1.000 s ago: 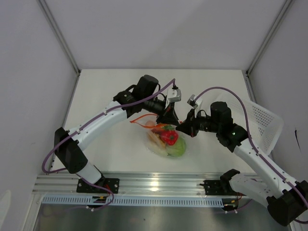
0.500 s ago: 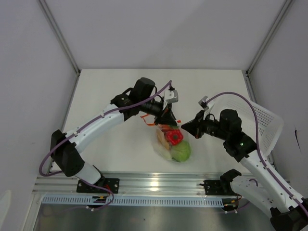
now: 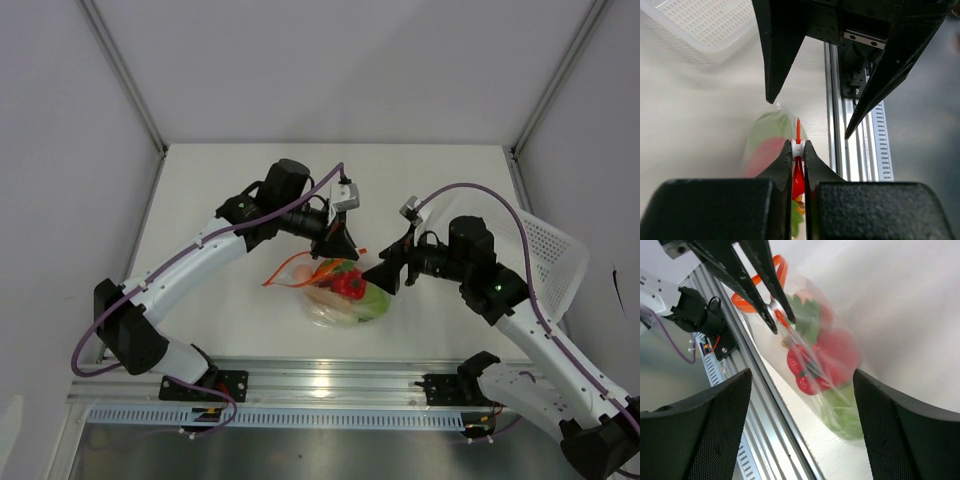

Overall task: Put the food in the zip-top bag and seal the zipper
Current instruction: Zip the zipper food storage bag at the center of the board.

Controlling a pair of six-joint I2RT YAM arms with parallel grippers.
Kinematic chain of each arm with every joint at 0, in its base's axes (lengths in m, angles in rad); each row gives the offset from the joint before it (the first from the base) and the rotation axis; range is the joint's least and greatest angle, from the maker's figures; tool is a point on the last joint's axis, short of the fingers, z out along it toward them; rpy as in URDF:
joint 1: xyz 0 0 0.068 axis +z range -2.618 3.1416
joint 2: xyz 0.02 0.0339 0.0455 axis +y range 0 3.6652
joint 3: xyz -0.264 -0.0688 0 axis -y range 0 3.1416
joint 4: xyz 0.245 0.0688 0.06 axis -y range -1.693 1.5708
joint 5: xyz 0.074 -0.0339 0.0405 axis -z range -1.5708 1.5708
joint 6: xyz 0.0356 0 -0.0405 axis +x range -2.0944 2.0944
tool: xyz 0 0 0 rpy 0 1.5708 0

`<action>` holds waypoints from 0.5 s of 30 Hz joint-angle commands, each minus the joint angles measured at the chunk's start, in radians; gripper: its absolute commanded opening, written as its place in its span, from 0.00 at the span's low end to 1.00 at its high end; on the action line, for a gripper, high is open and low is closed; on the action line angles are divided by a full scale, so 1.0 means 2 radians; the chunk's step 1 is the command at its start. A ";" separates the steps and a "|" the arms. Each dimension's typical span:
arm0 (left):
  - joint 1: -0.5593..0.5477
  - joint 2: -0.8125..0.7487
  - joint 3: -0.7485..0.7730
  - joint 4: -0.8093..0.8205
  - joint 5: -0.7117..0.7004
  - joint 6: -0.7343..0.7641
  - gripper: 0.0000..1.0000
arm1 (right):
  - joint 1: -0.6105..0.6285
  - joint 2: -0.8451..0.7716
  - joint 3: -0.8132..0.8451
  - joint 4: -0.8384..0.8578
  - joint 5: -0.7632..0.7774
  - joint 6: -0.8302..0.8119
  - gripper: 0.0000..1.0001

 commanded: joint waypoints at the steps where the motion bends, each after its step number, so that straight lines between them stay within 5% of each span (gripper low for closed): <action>1: 0.002 -0.016 0.033 -0.007 0.030 -0.003 0.01 | 0.006 0.019 0.049 -0.015 -0.020 -0.032 0.83; 15: 0.002 -0.017 0.031 -0.018 0.059 0.009 0.01 | -0.012 0.130 0.061 0.040 -0.129 -0.067 0.63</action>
